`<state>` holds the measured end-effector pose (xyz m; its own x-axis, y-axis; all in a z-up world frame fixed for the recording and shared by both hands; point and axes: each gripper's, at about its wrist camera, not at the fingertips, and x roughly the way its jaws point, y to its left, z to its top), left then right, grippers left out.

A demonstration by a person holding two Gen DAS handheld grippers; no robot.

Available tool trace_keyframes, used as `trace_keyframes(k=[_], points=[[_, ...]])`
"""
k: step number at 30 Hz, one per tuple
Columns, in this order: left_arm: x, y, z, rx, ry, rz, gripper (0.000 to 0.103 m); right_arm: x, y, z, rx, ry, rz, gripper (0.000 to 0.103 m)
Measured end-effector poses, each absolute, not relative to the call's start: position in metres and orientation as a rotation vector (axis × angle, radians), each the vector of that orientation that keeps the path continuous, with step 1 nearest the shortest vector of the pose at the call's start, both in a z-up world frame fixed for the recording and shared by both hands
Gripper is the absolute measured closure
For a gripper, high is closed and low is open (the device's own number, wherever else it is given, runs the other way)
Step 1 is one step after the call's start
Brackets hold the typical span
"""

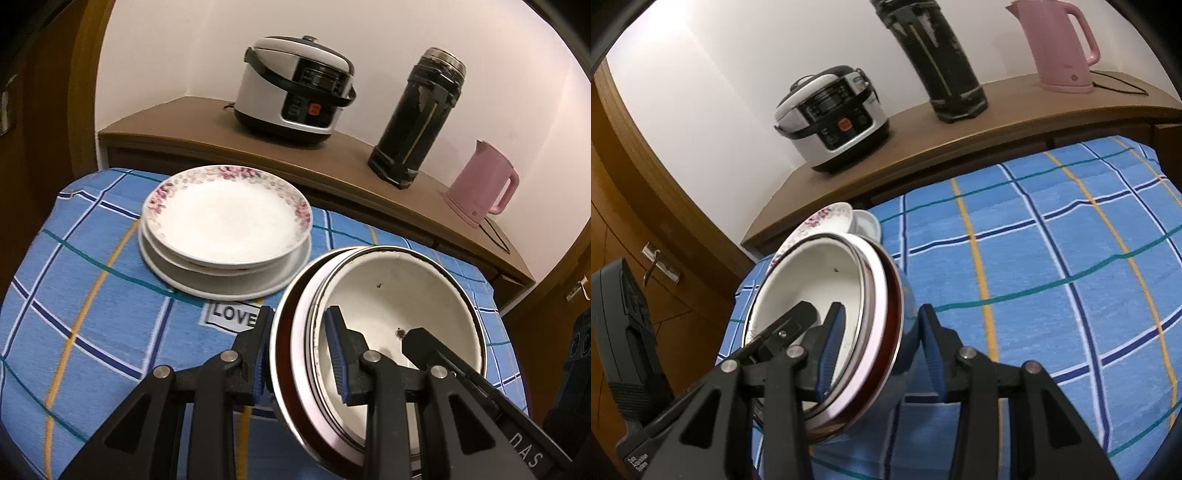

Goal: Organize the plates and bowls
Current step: 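Lower the nested bowls onto the top pink-floral plate of the stack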

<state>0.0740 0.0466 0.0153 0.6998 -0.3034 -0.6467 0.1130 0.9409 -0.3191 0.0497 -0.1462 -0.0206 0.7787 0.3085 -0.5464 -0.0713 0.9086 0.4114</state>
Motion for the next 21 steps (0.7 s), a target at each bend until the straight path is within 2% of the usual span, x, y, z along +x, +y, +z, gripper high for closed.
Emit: trace_keyframes(k=[21], points=[[0.085, 0.087, 0.026, -0.280, 0.731, -0.168, 0.072, 0.071, -0.104, -0.012, 0.360, 0.651, 0.287, 0.062]])
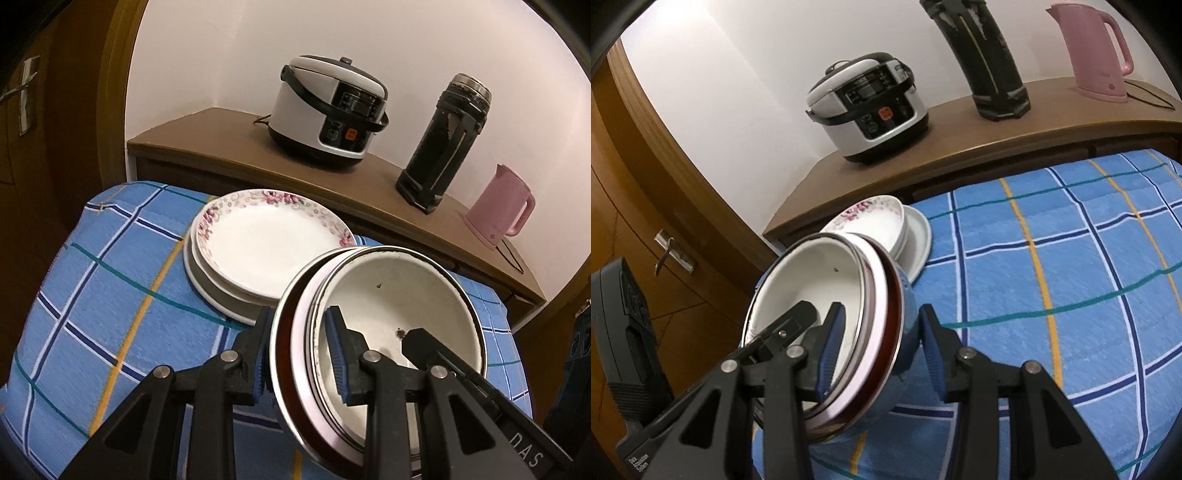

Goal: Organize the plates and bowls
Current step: 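Lower the nested bowls onto the top pink-floral plate of the stack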

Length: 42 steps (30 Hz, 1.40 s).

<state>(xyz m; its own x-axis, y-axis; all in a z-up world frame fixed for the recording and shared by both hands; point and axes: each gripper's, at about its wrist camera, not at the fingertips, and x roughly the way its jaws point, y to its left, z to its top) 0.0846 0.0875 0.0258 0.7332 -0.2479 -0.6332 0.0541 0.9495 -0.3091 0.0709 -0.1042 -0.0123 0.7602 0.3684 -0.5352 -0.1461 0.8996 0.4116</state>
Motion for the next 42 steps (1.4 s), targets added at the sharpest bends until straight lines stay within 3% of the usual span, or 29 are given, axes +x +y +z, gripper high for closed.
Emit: trace_keyframes(k=[42], points=[[0.201, 0.108, 0.034, -0.286, 0.744, -0.166, 0.072, 0.184, -0.081, 0.005, 0.372, 0.659, 0.271, 0.063]])
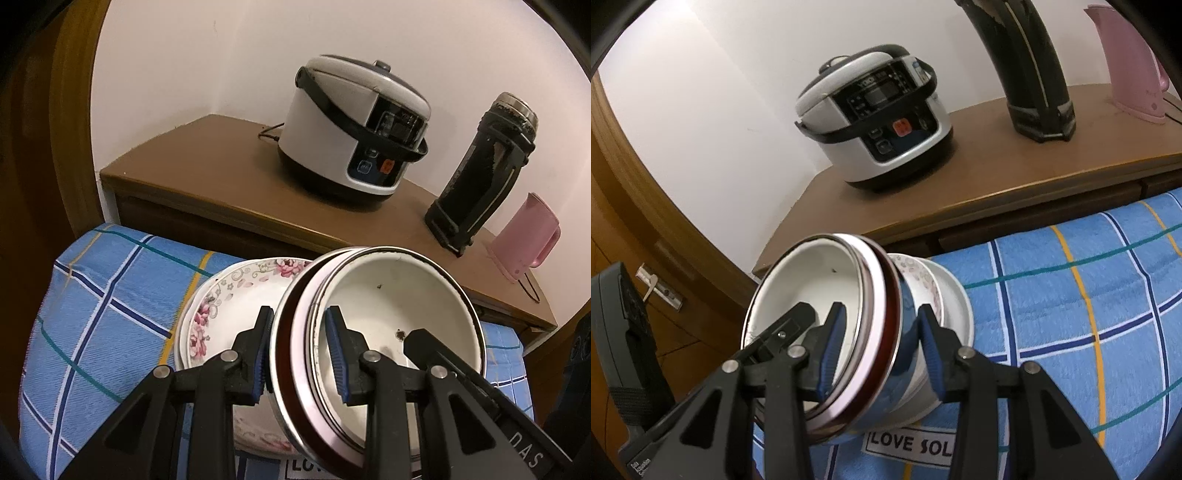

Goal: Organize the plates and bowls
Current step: 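Lower the nested bowls onto the top pink-floral plate of the stack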

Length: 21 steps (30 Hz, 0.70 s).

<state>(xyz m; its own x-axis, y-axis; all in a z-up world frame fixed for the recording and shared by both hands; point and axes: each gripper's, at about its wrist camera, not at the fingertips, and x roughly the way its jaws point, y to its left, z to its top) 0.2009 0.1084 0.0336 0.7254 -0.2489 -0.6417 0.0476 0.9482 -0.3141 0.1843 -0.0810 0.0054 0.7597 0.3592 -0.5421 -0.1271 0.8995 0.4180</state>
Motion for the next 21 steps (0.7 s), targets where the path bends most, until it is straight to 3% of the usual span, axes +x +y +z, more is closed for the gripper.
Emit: trace_keyframes(k=[21], points=[[0.220, 0.110, 0.017, -0.298, 0.806, -0.142, 0.072, 0.210, -0.078, -0.006, 0.348, 0.732, 0.254, 0.063]])
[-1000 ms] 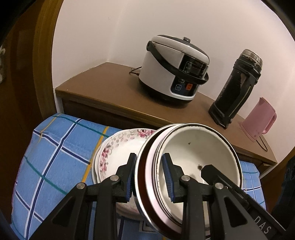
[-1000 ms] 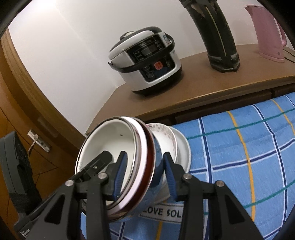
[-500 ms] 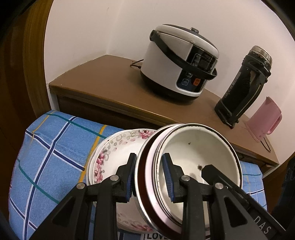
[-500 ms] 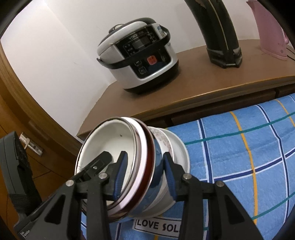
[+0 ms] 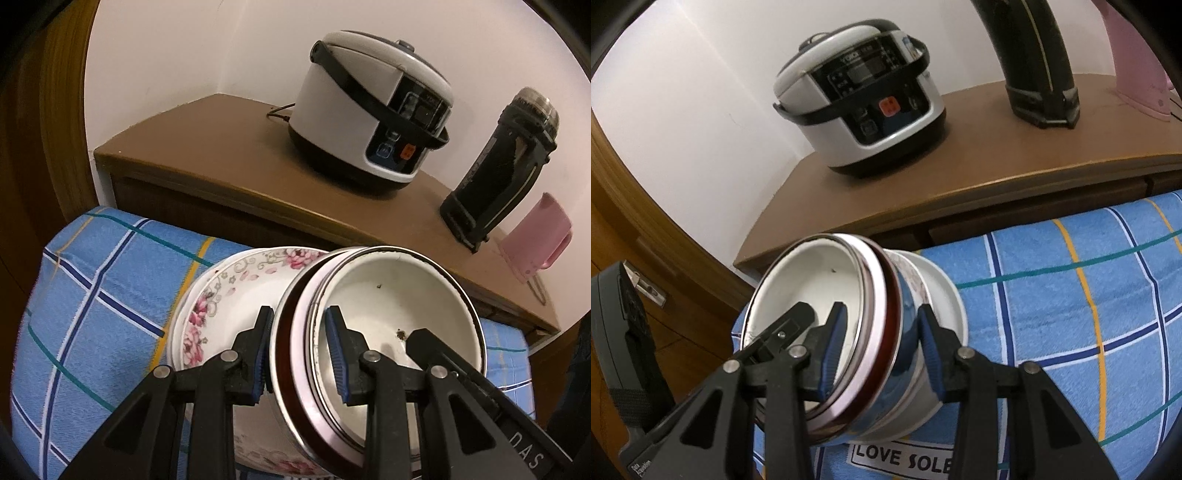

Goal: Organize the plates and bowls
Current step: 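Lower the nested bowls onto the top pink-floral plate of the stack, then open the left tool to release the nested bowls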

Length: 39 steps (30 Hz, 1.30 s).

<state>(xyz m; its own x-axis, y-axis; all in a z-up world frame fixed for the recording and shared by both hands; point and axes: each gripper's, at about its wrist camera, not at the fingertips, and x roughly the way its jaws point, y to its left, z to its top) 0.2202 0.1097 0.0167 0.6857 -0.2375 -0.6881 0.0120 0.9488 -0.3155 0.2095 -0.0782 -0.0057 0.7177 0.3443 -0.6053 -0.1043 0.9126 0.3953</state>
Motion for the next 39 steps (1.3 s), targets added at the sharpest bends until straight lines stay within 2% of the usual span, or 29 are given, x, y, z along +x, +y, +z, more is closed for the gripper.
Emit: trace_keyframes(k=[20, 22, 24, 31, 34, 36, 38, 39], points=[[0.230, 0.119, 0.000, -0.284, 0.840, -0.091, 0.071, 0.229, -0.062, -0.017, 0.269, 0.779, 0.256, 0.066], [0.229, 0.119, 0.002, -0.245, 0.819, -0.068, 0.066, 0.230, -0.062, -0.019, 0.280, 0.767, 0.273, 0.065], [0.228, 0.121, 0.002, -0.225, 0.803, -0.039, 0.054, 0.228, -0.061, -0.022, 0.286, 0.737, 0.286, 0.065], [0.226, 0.123, 0.006, -0.155, 0.736, -0.004, 0.050, 0.224, -0.061, -0.025, 0.278, 0.630, 0.291, 0.061], [0.221, 0.124, 0.011, -0.138, 0.690, 0.006, 0.046, 0.218, -0.065, -0.023, 0.311, 0.577, 0.319, 0.054], [0.215, 0.127, 0.016, -0.141, 0.639, 0.034, 0.036, 0.209, -0.069, -0.018, 0.326, 0.520, 0.314, 0.041], [0.210, 0.128, 0.020, -0.141, 0.601, 0.041, 0.036, 0.198, -0.072, -0.013, 0.315, 0.461, 0.296, 0.022], [0.206, 0.128, 0.022, -0.137, 0.583, 0.043, 0.035, 0.192, -0.073, -0.011, 0.317, 0.431, 0.296, 0.018]])
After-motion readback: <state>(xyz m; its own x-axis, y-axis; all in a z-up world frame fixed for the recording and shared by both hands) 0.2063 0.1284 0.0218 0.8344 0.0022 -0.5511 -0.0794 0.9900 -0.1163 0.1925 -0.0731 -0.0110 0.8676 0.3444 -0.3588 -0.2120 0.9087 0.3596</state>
